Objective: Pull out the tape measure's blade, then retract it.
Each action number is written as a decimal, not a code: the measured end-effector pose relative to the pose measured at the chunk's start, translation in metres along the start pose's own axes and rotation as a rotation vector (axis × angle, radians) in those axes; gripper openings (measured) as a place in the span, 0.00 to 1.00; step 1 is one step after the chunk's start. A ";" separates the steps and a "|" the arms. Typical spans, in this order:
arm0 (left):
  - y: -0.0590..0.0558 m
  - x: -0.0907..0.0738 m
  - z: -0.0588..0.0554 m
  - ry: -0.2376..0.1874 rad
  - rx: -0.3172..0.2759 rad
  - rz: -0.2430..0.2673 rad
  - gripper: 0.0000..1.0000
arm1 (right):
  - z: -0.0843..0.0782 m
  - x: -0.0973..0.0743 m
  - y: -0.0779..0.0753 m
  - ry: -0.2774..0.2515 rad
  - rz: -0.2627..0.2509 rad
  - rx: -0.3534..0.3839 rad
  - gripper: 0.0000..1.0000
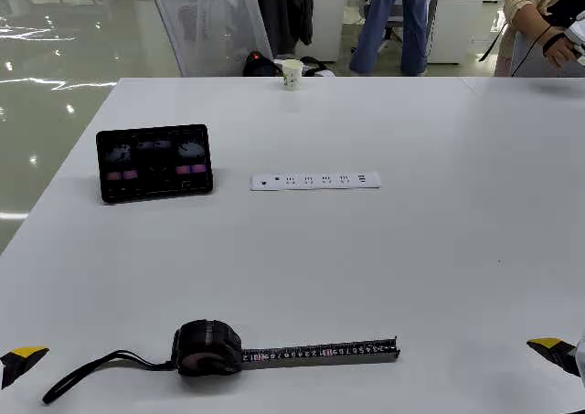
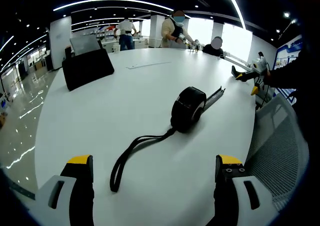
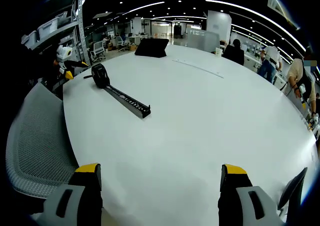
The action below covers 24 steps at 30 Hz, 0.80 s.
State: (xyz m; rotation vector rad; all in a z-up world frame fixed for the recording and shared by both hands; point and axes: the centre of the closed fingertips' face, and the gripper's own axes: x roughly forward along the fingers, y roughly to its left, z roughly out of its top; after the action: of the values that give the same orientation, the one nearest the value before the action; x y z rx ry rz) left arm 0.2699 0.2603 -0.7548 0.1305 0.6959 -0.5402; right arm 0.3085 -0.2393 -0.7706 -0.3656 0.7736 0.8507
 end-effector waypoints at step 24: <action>-0.003 -0.003 0.002 -0.007 -0.007 0.001 0.99 | -0.012 -0.001 0.006 0.017 0.021 0.007 0.99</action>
State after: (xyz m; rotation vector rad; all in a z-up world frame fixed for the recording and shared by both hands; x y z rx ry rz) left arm 0.2676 0.2588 -0.7507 0.1226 0.6910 -0.5368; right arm 0.2980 -0.2430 -0.7774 -0.3592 0.7966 0.8650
